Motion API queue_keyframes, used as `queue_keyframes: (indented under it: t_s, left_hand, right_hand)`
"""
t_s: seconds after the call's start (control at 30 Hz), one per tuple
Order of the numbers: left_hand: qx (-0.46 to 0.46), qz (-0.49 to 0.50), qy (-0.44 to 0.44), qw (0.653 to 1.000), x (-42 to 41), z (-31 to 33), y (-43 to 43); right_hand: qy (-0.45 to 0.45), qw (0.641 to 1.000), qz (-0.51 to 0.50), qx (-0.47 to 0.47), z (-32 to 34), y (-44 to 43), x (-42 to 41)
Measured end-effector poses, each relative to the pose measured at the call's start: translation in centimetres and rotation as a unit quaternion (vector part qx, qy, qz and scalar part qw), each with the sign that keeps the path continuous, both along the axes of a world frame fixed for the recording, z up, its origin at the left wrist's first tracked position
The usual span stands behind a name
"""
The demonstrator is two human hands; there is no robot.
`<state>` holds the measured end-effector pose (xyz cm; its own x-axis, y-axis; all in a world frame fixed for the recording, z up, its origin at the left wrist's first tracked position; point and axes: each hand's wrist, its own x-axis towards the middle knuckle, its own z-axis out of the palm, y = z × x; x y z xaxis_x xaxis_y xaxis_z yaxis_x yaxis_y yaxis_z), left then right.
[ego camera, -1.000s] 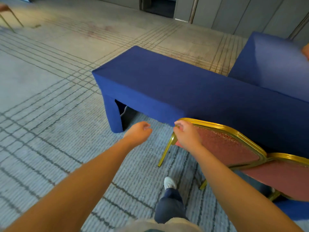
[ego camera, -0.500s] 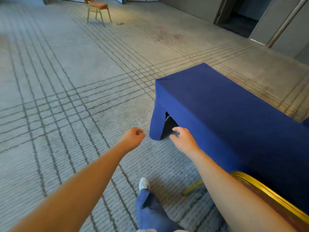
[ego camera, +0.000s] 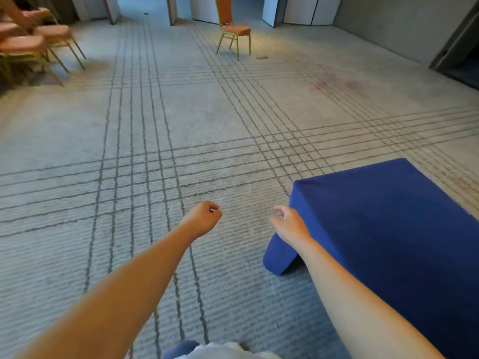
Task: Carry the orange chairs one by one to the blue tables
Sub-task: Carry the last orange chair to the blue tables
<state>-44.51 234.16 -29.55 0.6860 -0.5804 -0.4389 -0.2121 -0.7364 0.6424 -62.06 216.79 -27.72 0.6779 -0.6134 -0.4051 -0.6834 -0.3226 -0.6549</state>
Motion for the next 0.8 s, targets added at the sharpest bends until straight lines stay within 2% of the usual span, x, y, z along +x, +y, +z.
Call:
queue_keyframes:
  t_s: [0.33, 0.53, 0.8]
  left_hand:
    - [0.019, -0.001, 0.013, 1.0, 11.6, -1.7, -9.5]
    - [0.002, -0.025, 0.026, 0.999, 23.5, -2.5, -18.1]
    - [-0.015, -0.043, 0.017, 0.999, 39.2, -0.2, -28.5]
  right_hand:
    - [-0.005, 1.0, -0.017, 0.02, -1.6, -10.2, 11.5]
    - [0.005, 0.998, -0.051, 0.02, -2.0, -17.6, 22.0]
    - [-0.005, 0.994, -0.106, -0.004, -1.5, -27.3, 36.6]
